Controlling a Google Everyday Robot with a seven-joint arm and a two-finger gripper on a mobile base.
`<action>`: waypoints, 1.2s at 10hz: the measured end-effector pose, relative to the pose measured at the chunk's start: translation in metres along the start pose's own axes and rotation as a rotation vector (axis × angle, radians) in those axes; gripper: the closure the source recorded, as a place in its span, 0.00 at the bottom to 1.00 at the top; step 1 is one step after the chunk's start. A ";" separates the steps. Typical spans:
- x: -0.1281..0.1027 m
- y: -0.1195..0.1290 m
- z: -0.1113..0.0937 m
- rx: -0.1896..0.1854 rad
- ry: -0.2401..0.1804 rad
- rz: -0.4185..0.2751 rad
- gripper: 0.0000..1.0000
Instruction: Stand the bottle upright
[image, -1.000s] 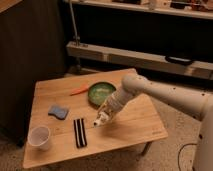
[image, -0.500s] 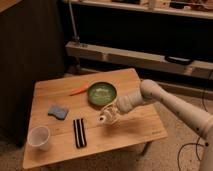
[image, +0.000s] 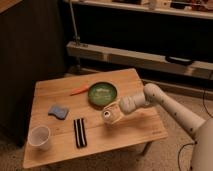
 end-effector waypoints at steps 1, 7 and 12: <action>0.001 0.004 0.000 -0.011 -0.012 0.026 1.00; -0.033 -0.009 0.004 -0.034 -0.105 0.023 1.00; -0.005 0.006 0.045 -0.090 -0.198 0.092 1.00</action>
